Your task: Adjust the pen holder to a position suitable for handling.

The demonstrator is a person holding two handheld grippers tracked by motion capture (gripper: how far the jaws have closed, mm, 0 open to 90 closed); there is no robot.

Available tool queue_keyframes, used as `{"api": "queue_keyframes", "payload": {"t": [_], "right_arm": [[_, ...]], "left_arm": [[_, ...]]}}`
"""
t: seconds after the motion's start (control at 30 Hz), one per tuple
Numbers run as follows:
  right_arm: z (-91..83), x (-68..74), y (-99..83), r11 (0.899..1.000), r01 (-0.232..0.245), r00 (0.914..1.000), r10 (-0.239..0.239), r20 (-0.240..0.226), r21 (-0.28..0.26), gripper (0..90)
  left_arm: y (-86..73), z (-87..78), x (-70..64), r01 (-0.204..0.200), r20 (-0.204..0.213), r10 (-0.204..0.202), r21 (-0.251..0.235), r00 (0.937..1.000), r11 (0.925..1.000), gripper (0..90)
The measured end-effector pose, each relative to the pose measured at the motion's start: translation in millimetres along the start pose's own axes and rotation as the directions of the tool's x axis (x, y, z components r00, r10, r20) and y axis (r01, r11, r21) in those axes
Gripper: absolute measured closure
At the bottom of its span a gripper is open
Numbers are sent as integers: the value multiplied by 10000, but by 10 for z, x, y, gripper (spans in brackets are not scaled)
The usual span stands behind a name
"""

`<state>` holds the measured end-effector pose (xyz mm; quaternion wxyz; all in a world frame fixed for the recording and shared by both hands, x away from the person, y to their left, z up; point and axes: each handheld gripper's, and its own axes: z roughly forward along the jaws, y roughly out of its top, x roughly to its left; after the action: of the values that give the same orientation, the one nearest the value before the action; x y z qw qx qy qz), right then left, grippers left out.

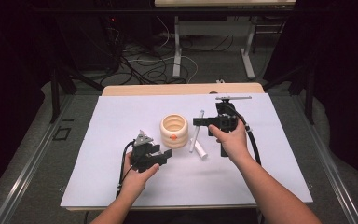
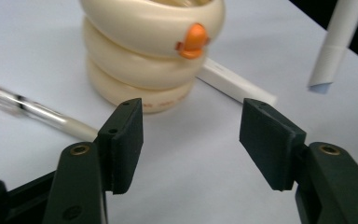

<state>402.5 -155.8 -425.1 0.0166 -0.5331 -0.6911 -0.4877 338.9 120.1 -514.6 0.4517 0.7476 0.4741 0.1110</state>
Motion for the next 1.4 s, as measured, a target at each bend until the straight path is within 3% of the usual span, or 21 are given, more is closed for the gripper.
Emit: {"api": "queue_keyframes", "payload": {"t": [0.3, 0.53, 0.7, 0.9, 1.1, 1.4], "right_arm": [[32, 135, 231, 9996, 273, 9996, -273, 46, -62, 781], [87, 229, 389, 9990, 345, 9993, -340, 165, -280, 781], [163, 290, 456, 9980, 522, 9981, -510, 346, -347, 781], [266, 332, 512, 9964, 701, 9960, -672, 581, -487, 781], [373, 336, 548, 9959, 731, 9939, -682, 871, -541, 780], [542, 252, 590, 9962, 649, 9898, -568, 1309, -588, 780]], "left_arm": [[68, -82, 230, 195, -490, -216, -430, 9986, 9989, 345], [100, -136, 373, 13, -696, -67, -768, 9976, 9970, 335], [109, -145, 403, -432, -1243, 332, -781, 9917, 9960, 308], [100, -132, 446, -485, -1577, 352, -818, 9869, 9955, 281], [92, -131, 489, 84, -1286, -207, -956, 9915, 9954, 223], [92, -137, 502, 287, -1162, -394, -924, 9924, 9953, 211]]}}
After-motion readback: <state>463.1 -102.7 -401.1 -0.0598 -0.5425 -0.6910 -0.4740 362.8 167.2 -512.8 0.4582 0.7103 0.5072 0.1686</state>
